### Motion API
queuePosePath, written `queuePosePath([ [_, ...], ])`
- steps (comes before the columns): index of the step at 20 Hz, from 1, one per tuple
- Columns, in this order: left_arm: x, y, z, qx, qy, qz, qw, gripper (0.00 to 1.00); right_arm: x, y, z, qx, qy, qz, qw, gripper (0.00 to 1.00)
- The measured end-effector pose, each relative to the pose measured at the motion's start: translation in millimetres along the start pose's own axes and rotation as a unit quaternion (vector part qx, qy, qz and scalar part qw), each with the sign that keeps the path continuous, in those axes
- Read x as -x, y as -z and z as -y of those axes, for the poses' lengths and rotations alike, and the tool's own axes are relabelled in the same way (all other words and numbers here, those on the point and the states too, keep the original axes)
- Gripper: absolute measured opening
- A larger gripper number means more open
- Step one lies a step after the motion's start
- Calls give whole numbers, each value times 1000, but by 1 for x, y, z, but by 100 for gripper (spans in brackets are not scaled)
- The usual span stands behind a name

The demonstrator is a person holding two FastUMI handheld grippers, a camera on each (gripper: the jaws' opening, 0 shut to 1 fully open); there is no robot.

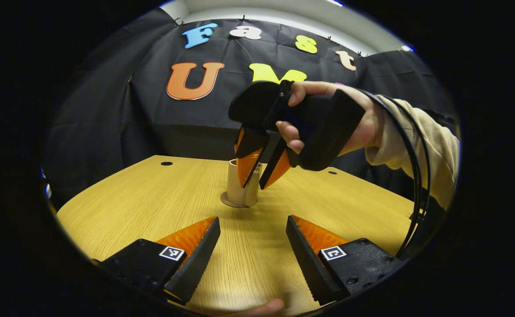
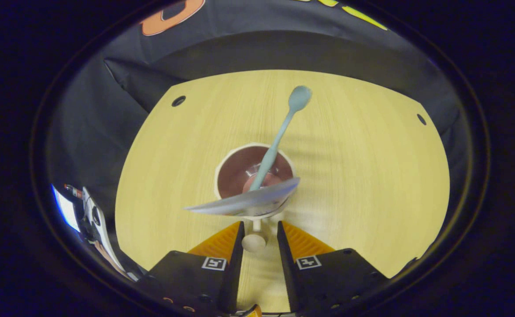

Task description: Put the toothbrush and toothpaste on the desktop into the cup, then pick up the cup and place it on the coaster on the desktop.

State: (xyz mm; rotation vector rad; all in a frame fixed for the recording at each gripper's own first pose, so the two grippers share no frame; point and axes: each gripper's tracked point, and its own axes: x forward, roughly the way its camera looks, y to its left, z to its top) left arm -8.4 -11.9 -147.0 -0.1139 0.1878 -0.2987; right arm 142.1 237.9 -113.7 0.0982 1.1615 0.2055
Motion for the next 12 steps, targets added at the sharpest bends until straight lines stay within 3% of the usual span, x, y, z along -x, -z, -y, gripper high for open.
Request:
queuePosePath([
  [2, 4, -2, 5, -4, -2, 4, 1000, 96, 18, 3, 5, 12, -4, 17, 1000, 42],
  [3, 5, -3, 6, -6, -4, 4, 1000, 96, 27, 5, 7, 18, -7, 27, 999, 48],
  [4, 6, -3, 8, -8, -5, 4, 1000, 96, 37, 7, 9, 18, -10, 37, 999, 46],
  [6, 10, -5, 8, -15, -14, 5, 1000, 96, 56, 12, 17, 20, -15, 64, 998, 57],
  [8, 15, -9, 8, -19, -23, 9, 1000, 96, 70, 9, 36, 39, 9, 108, 993, 77],
  [10, 17, -8, 8, -13, -30, 8, 999, 96, 87, 13, 51, 51, 18, 145, 988, 78],
  [12, 22, -8, 9, -10, -39, 4, 999, 96, 105, 23, 60, 49, -1, 171, 984, 82],
])
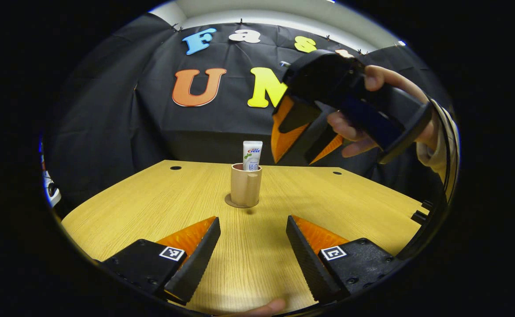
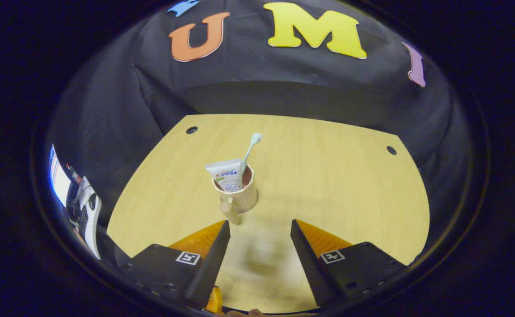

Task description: Put the toothbrush and toothpaste on the desktop into the cup, then pick up the cup and place it on the coaster on the desktop.

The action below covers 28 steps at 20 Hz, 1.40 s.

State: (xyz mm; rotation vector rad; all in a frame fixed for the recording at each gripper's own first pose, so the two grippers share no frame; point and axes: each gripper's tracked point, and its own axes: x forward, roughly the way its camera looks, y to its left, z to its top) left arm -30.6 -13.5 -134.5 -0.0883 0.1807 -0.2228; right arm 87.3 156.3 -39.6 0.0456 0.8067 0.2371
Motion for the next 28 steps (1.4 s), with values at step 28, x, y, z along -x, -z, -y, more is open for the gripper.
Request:
queuePosePath([
  [28, 89, -46, 85, -10, -3, 65, 998, 96, 194, 178, 116, 35, 152, 407, 900, 96],
])
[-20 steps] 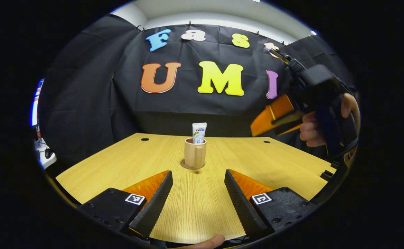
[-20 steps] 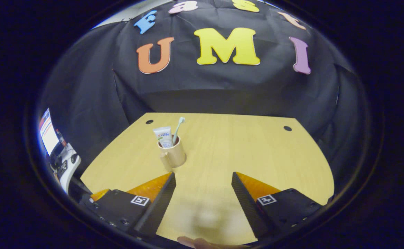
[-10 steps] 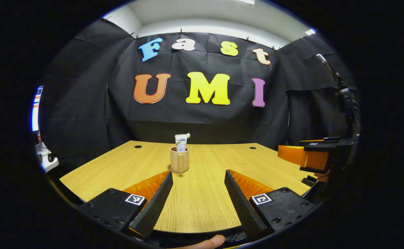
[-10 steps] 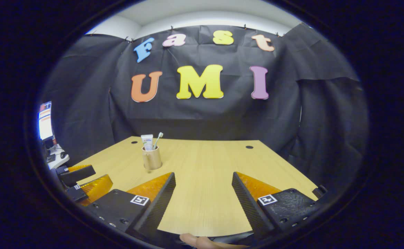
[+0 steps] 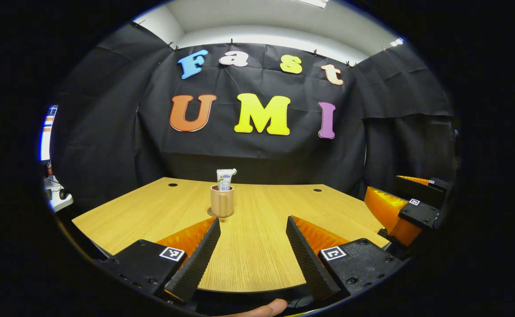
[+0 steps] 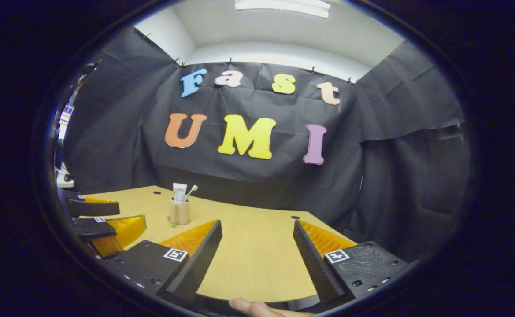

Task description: Put the toothbrush and toothpaste on the desktop into the cup, then pick up the cup and place it on the coaster on the desktop.

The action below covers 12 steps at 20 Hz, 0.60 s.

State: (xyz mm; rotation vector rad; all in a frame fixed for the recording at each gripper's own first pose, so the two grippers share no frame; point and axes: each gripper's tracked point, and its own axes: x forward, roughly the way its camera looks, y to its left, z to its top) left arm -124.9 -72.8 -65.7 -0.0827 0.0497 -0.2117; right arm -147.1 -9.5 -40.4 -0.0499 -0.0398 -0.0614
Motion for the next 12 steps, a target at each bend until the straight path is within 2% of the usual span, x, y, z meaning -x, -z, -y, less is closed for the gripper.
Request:
queuePosePath([
  [9, 4, -3, -3, -10, 1, 7, 1000, 96, -3, 2, 13, -16, 21, -5, 1000, 96],
  [12, 4, -5, 2, -16, 6, 11, 1000, 96, -4, 4, 12, -36, 13, -15, 999, 96],
])
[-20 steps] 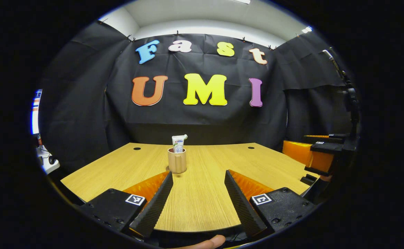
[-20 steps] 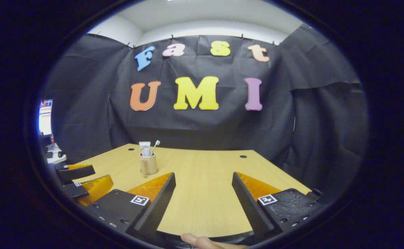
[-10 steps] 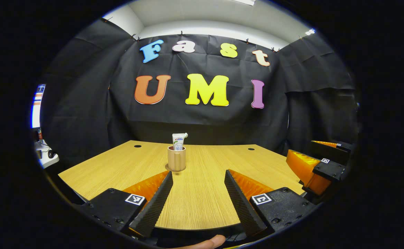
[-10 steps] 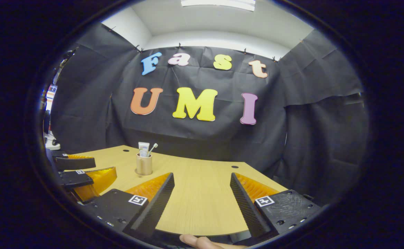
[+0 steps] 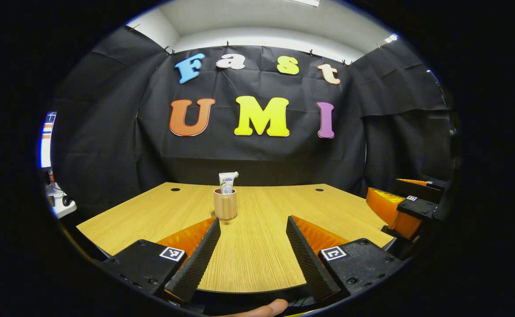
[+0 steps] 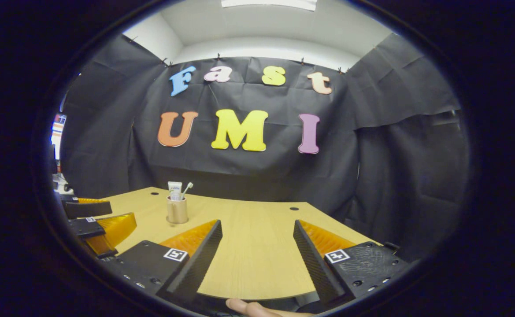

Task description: Put the toothbrush and toothpaste on the desktop into the cup, then pick up the cup and place it on the coaster on the desktop.

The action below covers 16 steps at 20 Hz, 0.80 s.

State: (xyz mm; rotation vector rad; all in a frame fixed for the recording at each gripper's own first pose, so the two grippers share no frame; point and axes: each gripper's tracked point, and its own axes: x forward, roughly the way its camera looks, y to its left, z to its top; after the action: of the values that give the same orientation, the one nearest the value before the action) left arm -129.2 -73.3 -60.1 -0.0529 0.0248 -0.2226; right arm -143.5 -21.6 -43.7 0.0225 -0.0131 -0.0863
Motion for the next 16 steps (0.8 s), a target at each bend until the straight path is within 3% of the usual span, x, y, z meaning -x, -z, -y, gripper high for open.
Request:
queuePosePath([
  [16, 0, 8, 3, 2, 6, -4, 1000, 96, -4, 4, 9, 0, 4, -7, 1000, 96],
])
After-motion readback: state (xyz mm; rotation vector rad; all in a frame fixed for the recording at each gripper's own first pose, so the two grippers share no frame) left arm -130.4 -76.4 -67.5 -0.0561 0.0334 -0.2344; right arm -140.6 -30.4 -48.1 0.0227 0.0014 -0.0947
